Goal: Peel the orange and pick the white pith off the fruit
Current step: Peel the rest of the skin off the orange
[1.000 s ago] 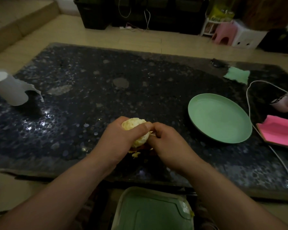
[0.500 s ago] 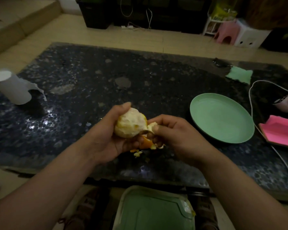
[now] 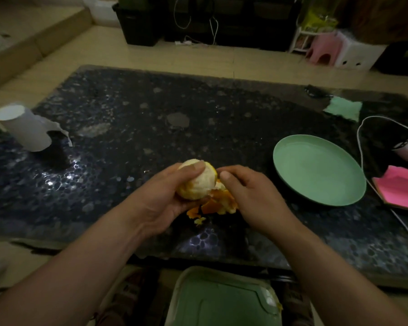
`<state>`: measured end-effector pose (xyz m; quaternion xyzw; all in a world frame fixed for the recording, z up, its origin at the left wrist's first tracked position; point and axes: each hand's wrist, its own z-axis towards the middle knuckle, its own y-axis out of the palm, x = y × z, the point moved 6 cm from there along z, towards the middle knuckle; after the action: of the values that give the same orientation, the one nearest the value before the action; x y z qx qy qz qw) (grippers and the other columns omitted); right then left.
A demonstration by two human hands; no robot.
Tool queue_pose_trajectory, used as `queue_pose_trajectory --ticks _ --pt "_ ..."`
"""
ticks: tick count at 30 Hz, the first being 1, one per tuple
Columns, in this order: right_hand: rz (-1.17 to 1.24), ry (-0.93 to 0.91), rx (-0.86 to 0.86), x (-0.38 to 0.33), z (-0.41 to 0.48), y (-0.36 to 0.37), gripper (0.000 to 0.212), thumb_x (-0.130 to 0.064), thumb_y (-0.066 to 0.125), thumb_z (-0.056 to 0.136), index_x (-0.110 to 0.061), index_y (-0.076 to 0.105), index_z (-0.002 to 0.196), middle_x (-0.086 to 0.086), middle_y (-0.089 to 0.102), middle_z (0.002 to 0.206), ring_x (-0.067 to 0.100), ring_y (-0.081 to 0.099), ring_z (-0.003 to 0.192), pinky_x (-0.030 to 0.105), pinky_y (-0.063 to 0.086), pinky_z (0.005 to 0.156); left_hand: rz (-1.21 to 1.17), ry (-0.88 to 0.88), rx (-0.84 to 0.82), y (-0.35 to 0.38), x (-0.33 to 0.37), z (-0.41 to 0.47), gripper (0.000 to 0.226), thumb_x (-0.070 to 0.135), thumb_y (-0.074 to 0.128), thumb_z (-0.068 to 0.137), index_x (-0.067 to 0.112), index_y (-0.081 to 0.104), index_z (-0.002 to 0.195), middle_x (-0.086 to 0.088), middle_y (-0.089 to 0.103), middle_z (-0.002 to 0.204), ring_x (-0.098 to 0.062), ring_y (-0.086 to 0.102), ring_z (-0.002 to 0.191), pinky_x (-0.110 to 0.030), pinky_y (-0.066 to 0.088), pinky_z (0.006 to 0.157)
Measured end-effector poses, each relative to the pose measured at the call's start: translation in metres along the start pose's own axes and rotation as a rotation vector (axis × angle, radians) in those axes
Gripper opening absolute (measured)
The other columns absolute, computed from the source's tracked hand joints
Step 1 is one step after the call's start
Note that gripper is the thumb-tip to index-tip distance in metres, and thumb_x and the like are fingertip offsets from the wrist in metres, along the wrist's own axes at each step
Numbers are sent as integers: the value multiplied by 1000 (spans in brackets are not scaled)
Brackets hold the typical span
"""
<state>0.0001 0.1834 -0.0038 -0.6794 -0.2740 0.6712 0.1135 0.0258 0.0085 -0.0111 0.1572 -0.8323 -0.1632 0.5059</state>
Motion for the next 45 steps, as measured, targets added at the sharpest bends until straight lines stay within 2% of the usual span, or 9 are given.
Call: queue_pose_trajectory --ticks 4,9,12,17,21,28,36,40,45 --pt "224 58 -157 -3 -8 4 26 -49 53 106 -35 73 115 -10 78 102 8 75 92 38 59 86 191 82 12 2 4 -1 65 23 87 71 7 64 130 -18 74 123 -23 77 99 -32 63 78" --pt "335 25 -176 -9 -11 4 22 -35 55 109 -34 71 124 -4 79 103 11 77 89 26 58 76 491 146 33 2 6 -2 65 45 92 69 25 64 124 -8 72 119 -20 76 97 -34 62 80" --pt "262 -29 -157 -9 -10 -1 24 -40 57 107 -43 67 129 -7 77 110 10 75 97 39 61 89 603 154 29 2 7 -4 69 57 91 69 30 60 124 -4 72 114 -19 77 93 -37 64 74" --pt "223 -80 -225 -12 -12 -2 26 -42 62 104 -40 64 130 -5 77 105 9 76 93 35 59 85 806 321 -7 2 16 -7 46 24 90 84 30 60 119 2 71 106 -5 70 84 -27 59 69" --pt "18 -153 -202 -12 -15 -3 26 -41 57 106 -39 62 132 -10 76 104 7 72 95 40 60 87 918 348 -27 4 18 -10 55 43 89 68 36 61 115 8 71 102 -9 72 88 -30 62 69" --pt "-425 -281 -164 -21 -21 4 24 -40 46 106 -27 56 124 -8 67 93 10 61 80 38 47 68 1044 371 -29 7 18 -14 51 34 89 70 38 58 110 6 72 97 -10 70 83 -39 61 66" --pt "129 -58 -133 -9 -21 3 15 -31 55 108 -30 69 115 -7 75 87 8 70 77 26 56 68 1033 408 -12 8 22 -14 49 31 91 74 38 58 111 8 70 100 -9 69 87 -42 61 70" --pt "77 -102 -129 -10 -21 5 24 -42 47 110 -30 68 111 -11 71 89 3 66 81 22 51 71 954 402 -25 11 24 -17 56 48 83 61 37 59 110 5 72 100 -13 71 87 -44 63 72" --pt "-93 -108 -100 -11 -19 9 21 -36 49 106 -21 63 100 -4 68 83 12 64 74 40 52 67 1097 446 -19 13 21 -19 51 38 88 72 39 56 111 9 70 99 -7 68 87 -41 61 72"
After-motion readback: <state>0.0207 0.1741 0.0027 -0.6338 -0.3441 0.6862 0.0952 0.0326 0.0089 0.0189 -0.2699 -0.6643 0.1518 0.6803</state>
